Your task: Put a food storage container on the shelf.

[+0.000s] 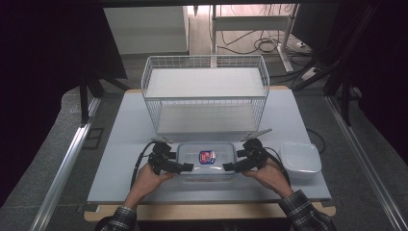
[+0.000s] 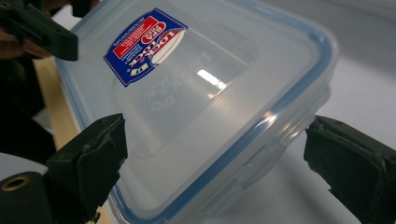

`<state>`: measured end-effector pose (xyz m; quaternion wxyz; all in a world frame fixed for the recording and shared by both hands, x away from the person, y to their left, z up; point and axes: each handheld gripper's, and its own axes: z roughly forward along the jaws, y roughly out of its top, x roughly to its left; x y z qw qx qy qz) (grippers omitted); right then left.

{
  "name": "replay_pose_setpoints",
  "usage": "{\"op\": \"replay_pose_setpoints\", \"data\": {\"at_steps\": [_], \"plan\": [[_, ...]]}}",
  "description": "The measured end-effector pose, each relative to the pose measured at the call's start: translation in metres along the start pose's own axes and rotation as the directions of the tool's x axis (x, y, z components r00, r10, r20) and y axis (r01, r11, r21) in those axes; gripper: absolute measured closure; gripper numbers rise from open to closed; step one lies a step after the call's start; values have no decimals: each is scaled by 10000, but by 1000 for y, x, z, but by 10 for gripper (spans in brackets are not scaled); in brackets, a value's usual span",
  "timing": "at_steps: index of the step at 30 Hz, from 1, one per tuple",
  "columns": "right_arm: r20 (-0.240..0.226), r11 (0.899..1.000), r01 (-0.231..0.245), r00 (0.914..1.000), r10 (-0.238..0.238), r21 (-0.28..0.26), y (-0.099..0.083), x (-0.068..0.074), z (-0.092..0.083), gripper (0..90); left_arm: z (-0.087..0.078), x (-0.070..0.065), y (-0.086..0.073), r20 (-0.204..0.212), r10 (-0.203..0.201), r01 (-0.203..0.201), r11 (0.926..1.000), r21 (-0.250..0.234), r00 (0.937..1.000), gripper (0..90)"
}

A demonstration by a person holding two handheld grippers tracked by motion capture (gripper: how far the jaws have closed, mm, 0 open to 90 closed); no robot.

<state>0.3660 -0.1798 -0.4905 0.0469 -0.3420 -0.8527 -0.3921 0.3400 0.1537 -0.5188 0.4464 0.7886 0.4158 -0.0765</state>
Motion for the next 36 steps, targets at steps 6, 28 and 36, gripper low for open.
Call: {"op": "replay_pose_setpoints", "data": {"at_steps": [6,28,36], "plan": [[-607,9983,-542,9966,554,221,-2,-3,5,68,-6,-4,-5,183,-442,434,9980,456,9989,65],[-586,9851,-1388,9893,1333,-1014,-20,4,-30,500,-35,-13,-24,199,-609,628,9914,-1148,9979,524],[-393,9821,-930,9954,878,-1638,-15,9,-38,504,-43,-17,-19,206,-318,345,9875,-1536,9993,527]]}}
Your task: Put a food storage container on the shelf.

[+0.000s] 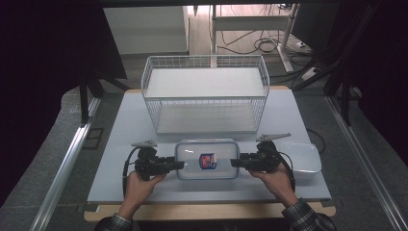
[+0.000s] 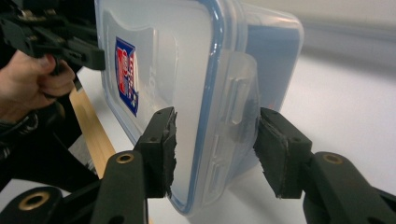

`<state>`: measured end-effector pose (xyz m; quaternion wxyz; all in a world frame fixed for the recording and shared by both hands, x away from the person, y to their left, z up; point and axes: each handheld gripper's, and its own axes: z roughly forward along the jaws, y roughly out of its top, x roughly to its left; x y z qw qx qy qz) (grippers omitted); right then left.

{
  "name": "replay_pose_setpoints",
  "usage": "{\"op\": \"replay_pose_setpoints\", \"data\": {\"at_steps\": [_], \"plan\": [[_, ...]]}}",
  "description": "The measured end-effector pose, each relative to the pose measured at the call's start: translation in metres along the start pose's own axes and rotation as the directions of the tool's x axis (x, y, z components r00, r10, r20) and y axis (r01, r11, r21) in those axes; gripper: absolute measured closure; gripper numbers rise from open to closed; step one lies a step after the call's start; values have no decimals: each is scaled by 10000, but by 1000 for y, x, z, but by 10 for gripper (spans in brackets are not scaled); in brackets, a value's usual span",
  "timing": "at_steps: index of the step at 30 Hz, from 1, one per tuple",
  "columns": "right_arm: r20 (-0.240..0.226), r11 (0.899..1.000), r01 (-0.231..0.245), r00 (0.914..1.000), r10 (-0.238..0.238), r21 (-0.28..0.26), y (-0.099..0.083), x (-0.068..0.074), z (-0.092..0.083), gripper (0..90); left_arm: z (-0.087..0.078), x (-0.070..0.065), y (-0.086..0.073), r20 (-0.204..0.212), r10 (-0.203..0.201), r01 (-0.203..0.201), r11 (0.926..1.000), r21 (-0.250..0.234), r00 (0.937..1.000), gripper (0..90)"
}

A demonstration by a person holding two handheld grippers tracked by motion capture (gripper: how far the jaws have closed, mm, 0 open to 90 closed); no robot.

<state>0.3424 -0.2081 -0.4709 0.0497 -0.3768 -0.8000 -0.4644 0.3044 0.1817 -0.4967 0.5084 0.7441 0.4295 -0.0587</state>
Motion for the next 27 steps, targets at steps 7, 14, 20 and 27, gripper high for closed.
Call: {"op": "replay_pose_setpoints", "data": {"at_steps": [7,14,20,27], "plan": [[-79,9988,239,9997,-243,-438,9,5,-8,514,-6,-6,7,-90,264,-266,9992,-293,9996,527],[-131,9975,320,9994,-329,-636,16,6,-10,514,-12,-9,18,-180,391,-399,9979,-511,9991,527],[-94,9945,591,9981,-601,-864,29,10,-16,514,-20,-15,30,-306,591,-611,9957,-698,9978,527],[-150,9913,706,9972,-727,-1109,46,13,-23,513,-29,-23,49,-515,816,-863,9915,-976,9953,527]]}}
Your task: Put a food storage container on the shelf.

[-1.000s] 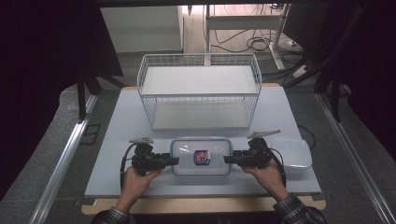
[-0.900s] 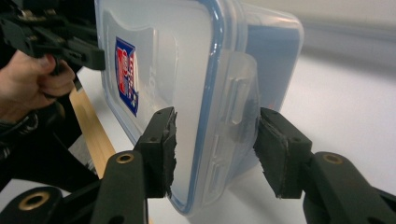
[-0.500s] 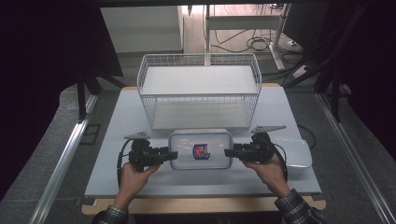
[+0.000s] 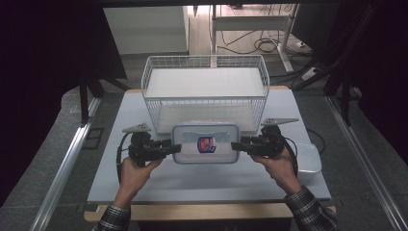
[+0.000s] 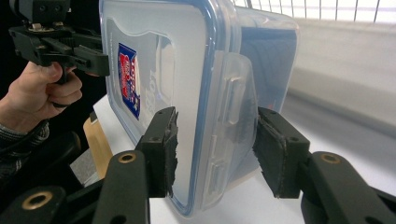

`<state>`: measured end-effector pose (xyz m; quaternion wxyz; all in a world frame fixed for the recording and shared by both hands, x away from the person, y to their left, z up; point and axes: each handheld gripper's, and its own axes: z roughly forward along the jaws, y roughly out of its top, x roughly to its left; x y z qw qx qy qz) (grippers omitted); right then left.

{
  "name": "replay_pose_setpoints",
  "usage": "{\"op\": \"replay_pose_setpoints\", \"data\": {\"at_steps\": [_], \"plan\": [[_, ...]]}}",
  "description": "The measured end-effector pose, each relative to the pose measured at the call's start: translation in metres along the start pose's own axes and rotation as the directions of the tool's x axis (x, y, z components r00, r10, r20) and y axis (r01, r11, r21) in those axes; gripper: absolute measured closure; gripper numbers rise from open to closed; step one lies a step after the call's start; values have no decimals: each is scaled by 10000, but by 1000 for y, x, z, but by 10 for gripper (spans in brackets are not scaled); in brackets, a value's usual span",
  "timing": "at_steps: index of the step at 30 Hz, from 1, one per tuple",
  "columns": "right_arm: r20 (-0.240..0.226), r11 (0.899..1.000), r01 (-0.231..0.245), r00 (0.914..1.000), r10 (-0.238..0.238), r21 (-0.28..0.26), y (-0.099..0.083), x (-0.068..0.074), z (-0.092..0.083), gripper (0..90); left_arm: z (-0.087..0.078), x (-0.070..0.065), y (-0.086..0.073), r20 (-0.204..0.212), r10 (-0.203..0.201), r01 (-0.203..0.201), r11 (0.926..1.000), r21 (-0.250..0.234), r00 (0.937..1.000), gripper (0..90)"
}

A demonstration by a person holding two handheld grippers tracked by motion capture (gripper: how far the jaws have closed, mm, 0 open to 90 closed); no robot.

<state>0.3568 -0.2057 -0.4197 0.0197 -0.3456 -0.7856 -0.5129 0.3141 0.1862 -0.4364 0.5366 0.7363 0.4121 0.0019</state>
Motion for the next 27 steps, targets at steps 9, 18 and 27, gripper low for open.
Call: {"op": "replay_pose_setpoints", "data": {"at_steps": [9,18,27], "plan": [[20,9991,206,9998,-205,-369,26,2,-9,511,-7,-6,25,-140,217,-221,9994,-281,9997,527],[60,9974,346,9994,-343,-633,54,0,-12,509,-11,-6,48,-199,258,-267,9985,-476,9995,527],[118,9952,481,9988,-473,-857,79,-1,-14,508,-17,-2,76,-285,337,-356,9969,-706,9990,526]]}}
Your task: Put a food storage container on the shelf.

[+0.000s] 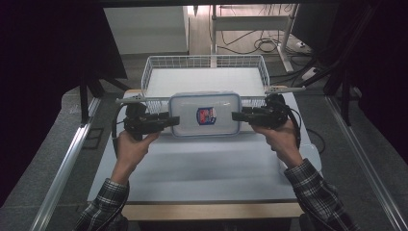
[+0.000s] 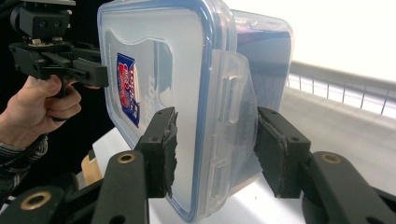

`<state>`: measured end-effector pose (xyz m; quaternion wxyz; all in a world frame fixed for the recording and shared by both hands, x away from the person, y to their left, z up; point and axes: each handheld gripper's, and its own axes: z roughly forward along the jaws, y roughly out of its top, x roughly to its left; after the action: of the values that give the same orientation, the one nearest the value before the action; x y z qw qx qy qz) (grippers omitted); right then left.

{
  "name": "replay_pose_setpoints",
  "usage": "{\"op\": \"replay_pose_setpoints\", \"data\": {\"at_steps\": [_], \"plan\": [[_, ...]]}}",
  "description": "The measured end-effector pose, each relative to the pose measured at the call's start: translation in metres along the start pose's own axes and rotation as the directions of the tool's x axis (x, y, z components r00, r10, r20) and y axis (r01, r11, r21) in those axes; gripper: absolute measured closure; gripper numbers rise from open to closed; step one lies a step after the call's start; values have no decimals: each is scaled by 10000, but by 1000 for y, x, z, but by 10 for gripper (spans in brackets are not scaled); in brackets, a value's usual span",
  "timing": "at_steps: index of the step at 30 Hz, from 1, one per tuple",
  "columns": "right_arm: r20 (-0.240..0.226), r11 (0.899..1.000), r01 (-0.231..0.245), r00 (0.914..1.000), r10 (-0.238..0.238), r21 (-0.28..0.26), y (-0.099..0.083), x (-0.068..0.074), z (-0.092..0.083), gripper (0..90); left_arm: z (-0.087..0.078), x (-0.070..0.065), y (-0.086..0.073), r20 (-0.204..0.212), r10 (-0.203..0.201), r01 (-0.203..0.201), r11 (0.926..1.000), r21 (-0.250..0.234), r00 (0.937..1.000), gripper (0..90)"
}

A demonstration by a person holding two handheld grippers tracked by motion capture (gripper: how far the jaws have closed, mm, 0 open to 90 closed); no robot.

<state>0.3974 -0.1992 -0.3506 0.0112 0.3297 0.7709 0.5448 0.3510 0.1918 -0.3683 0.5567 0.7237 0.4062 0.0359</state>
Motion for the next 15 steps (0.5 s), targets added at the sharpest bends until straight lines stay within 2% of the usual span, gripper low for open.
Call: {"op": "replay_pose_setpoints", "data": {"at_steps": [7,15], "plan": [[-55,9997,-133,9999,132,-206,21,-7,6,508,-1,9,23,-2,-120,120,9997,-205,9999,526],[13,9998,-88,10000,88,-197,42,-13,11,506,1,21,40,79,-338,340,9987,-371,9994,526]]}}
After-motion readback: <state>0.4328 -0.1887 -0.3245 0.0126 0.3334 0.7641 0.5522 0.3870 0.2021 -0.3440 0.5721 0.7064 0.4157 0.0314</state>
